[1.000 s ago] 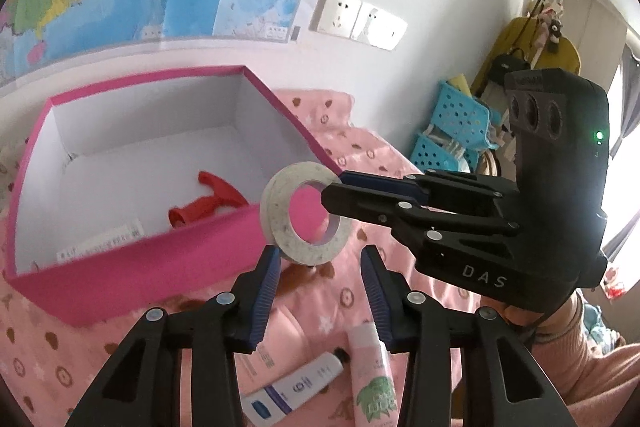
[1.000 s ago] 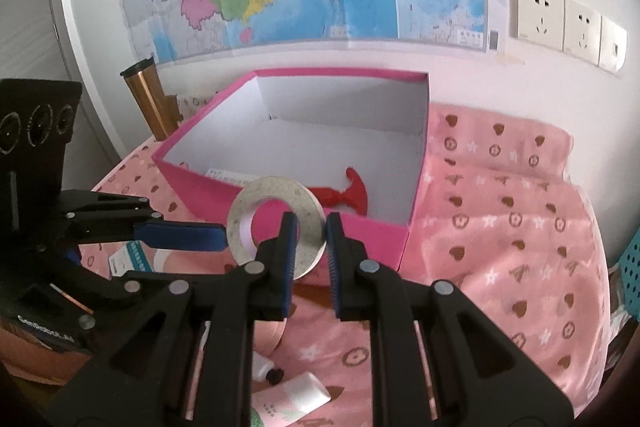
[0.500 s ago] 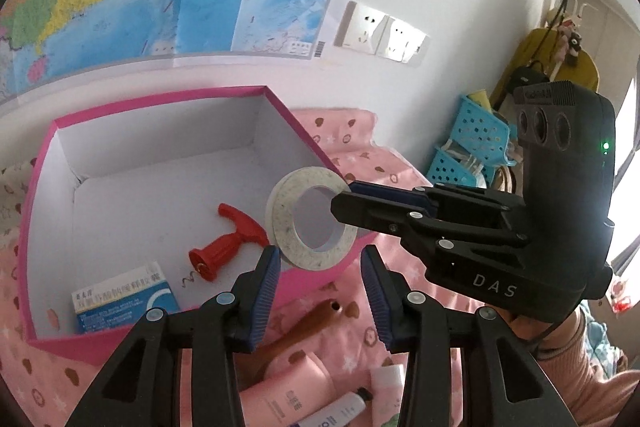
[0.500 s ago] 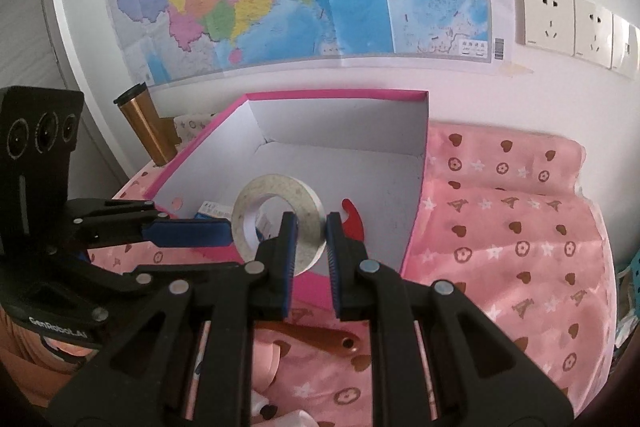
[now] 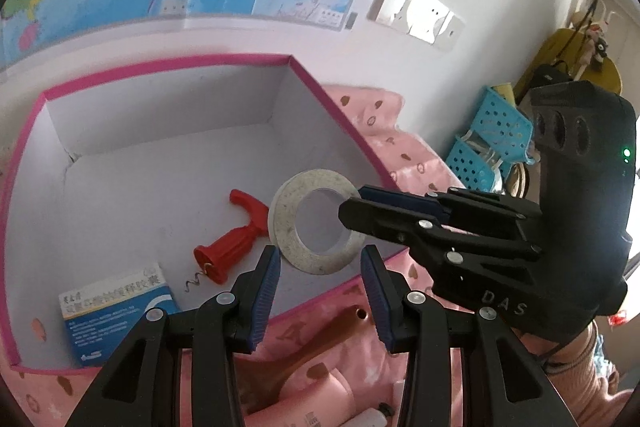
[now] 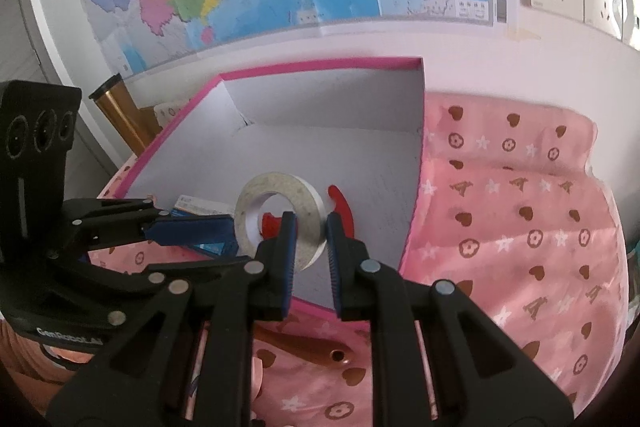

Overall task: Organize rigid objects
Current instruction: 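Carry the tape roll into the pink box and open the right gripper, then move the right gripper to the brown wooden massager handle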

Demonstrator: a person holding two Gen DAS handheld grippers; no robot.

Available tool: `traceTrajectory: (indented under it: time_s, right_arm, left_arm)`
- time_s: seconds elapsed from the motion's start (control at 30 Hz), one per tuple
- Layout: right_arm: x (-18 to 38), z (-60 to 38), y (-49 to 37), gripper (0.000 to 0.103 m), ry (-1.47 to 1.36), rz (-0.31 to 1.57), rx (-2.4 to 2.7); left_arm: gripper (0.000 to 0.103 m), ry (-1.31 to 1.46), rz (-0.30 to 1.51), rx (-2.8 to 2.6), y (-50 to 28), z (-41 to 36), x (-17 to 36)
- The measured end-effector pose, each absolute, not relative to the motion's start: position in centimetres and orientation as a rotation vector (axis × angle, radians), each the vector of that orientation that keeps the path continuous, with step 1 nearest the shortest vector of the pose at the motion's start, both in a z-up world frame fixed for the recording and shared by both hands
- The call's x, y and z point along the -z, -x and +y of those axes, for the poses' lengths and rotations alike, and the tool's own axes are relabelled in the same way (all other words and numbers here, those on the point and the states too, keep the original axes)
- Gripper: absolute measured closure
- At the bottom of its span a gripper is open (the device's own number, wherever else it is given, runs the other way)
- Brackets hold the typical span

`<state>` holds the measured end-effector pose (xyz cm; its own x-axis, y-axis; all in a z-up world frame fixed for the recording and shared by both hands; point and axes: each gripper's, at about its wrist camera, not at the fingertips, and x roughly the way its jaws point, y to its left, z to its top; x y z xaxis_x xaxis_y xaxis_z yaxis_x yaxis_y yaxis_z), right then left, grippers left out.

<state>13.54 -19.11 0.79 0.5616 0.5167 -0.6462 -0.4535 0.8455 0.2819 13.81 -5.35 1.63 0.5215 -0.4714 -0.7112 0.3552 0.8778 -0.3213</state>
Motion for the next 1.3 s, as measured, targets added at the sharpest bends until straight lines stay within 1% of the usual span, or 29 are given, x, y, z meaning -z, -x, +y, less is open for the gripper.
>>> traceTrajectory:
  time_s: [0.03,0.1,0.27,0.33,0.4,0.43,0.53,0.67,0.8,1.03,1.13,1.3]
  right_arm:
    - [-0.6,-19.0,-13.6,0.083,-0.076,0.794,-0.563]
    - [-0.5,-19.0,-13.5,0.079,-0.052,0.791,-0.525]
    - [-0.9,-20.4,-12.5,0.078,-0.100,0.759,-0.539]
    - [-1.1,-21.1,-11.5,0.076,-0.117,0.737,-0.551]
    - [-1.0,-21.8,-10.2,0.068,-0.131,0.722,-0.565]
    - [-0.9,-22.0,-9.8,0.067,-0.137,0.720,-0.567]
    - [-0.8,-22.8,-8.4,0.066,-0.170,0.691,-0.595]
    - [0.1,-23.1,-7.3,0.064,-0.196,0.713,-0.610]
    - [2.1,-23.0,-7.0,0.064,-0.211,0.764,-0.609]
    - [6.4,-22.6,-7.6,0.064,-0.261,0.886,-0.608]
    - [7.4,-22.5,-8.0,0.059,-0.280,0.915,-0.597]
    - [7.9,-22.3,-8.1,0.059,-0.279,0.923,-0.599]
  left_arm:
    - [0.061,0.150,0.898,0.494,-14.0,-5.3,-1.5]
    - [0.062,0.161,0.912,0.485,-14.3,-5.2,-1.4]
    - [0.062,0.136,0.870,0.449,-13.2,-4.5,-1.7]
    - [0.062,0.116,0.832,0.432,-12.0,-4.0,-2.1]
    - [0.062,0.103,0.794,0.427,-10.6,-3.4,-2.7]
    - [0.060,0.098,0.775,0.429,-9.8,-3.1,-2.9]
    - [0.059,0.095,0.739,0.431,-7.7,-2.1,-3.3]
    - [0.059,0.124,0.736,0.435,-5.9,-1.0,-2.7]
    - [0.059,0.110,0.784,0.406,-5.4,-0.7,-0.8]
    - [0.059,0.161,0.924,0.366,-7.0,0.3,3.4]
    - [0.059,0.178,0.956,0.365,-7.3,0.4,4.4]
    - [0.058,0.185,0.997,0.366,-7.4,0.4,5.4]
